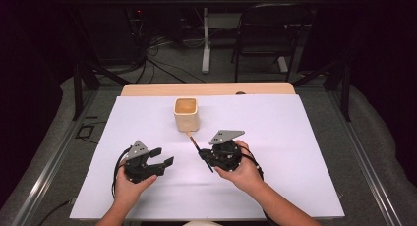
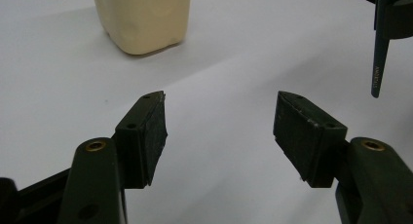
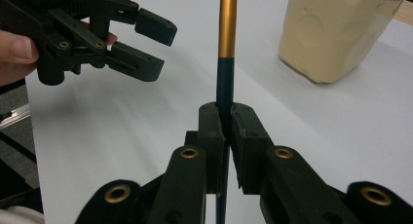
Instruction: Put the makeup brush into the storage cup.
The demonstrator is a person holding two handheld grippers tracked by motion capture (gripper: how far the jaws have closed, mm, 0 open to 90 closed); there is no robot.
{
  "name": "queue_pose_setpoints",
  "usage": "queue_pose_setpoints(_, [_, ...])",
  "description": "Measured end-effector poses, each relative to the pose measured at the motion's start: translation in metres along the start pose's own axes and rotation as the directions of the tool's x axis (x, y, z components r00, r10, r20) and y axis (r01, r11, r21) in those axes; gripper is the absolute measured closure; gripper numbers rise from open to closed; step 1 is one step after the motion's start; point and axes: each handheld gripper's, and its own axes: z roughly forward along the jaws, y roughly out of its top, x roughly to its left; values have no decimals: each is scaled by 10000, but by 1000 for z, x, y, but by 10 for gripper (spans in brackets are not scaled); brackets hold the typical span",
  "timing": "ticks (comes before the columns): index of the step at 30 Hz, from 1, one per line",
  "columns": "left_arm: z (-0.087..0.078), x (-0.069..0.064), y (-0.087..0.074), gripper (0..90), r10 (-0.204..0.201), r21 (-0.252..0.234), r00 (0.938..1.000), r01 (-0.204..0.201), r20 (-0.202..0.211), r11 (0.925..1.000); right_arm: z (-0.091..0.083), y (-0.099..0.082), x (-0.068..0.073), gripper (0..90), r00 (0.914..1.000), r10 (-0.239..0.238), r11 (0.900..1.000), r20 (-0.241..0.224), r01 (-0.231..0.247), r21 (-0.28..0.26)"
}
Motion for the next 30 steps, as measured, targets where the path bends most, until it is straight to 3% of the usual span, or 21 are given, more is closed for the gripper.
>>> queue_pose_setpoints(1, [-1, -1, 4, 363, -36, -248, 9996, 43, 265, 9997, 0, 0, 0, 835, 10000, 0, 10000, 0, 0, 0])
queue_pose_setpoints(5, [-2, -4, 10, 384, -42, -408, 9985, 65, 541, 9991, 1, -5, -3, 835, 9999, 130, 9988, -32, -131, -482])
queue_pose_setpoints(14, [-4, -14, 30, 410, -76, -852, 9935, 174, 1140, 9962, -1, -8, -5, 835, 9997, 259, 9980, -42, -261, -583])
queue_pose_setpoints(26, [-1, -31, 61, 437, 524, -1205, 9867, -339, 1539, 9921, -9, -5, -7, 834, 9991, 433, 9921, -45, -436, -1172])
queue_pose_setpoints(30, [1, -34, 67, 436, 505, -1249, 9851, -300, 1642, 9917, -11, -5, -8, 835, 9988, 480, 9916, -39, -481, -1204])
